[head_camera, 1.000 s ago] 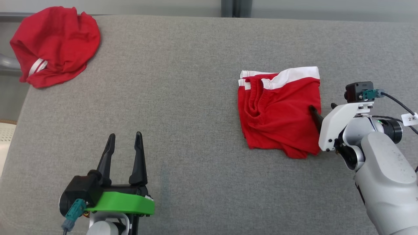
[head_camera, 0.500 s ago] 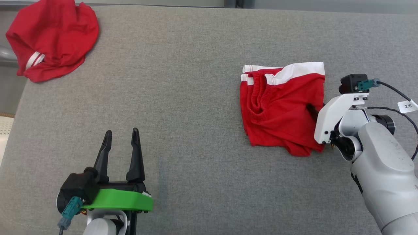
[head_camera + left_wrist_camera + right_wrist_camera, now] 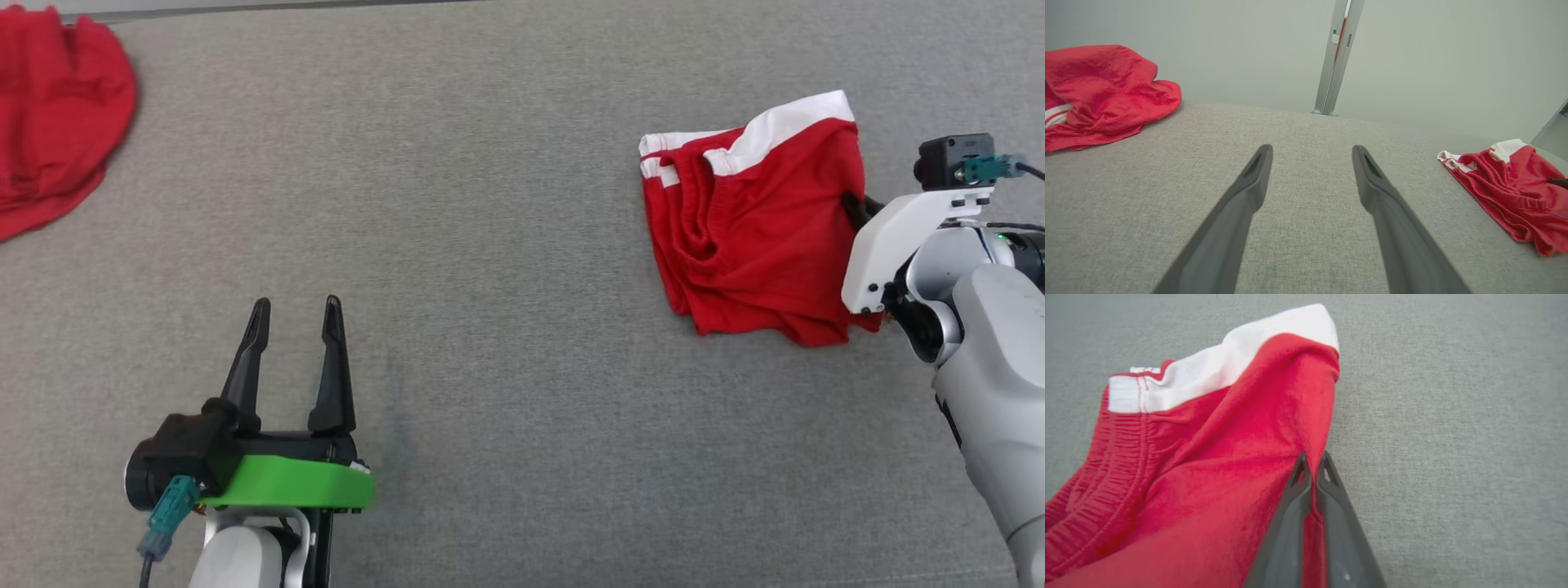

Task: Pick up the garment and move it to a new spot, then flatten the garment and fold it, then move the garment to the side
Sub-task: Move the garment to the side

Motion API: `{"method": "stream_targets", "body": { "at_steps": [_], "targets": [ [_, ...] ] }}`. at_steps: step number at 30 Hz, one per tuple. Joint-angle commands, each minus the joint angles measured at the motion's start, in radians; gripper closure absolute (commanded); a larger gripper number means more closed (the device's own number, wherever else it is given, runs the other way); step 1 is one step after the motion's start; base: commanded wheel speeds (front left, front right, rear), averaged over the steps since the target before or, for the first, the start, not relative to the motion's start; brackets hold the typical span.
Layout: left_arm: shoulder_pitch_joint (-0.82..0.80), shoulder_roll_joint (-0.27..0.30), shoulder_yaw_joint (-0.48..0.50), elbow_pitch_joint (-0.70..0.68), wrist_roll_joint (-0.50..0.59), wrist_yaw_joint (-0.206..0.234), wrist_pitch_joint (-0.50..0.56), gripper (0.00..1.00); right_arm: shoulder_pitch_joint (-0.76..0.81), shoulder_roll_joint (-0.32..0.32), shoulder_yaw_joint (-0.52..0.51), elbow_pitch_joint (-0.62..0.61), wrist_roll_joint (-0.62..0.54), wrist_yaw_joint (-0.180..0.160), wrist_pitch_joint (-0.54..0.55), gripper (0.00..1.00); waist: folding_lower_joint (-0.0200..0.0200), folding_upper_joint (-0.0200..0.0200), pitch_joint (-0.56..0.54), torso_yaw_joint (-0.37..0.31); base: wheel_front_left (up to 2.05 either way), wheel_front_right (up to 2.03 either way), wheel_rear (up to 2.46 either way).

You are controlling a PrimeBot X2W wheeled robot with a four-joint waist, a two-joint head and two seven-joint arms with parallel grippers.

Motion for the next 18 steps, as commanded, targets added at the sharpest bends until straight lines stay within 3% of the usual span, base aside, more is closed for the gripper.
{"method": "stream_targets", "body": {
  "at_steps": [1,12,18],
  "targets": [
    [-0.023,0.003,0.004,-0.003,0.016,-0.008,0.000,0.00,-0.016,-0.012,-0.007,0.003,-0.006,-0.002,-0.013,1.00,0.0000,-0.0001,0.038,-0.091,0.00,0.00,0.00],
    [-0.079,0.028,0.018,-0.009,0.102,-0.049,0.000,0.00,-0.083,-0.004,-0.041,0.020,-0.009,-0.002,-0.079,1.00,0.0000,-0.0001,0.128,-0.356,0.00,0.00,0.00],
    [-0.106,0.044,-0.010,0.008,0.125,-0.061,0.000,0.00,-0.109,0.024,-0.035,0.047,-0.009,-0.002,-0.124,1.00,0.0000,-0.0001,0.153,-0.429,0.00,0.00,0.00]
  ]
}}
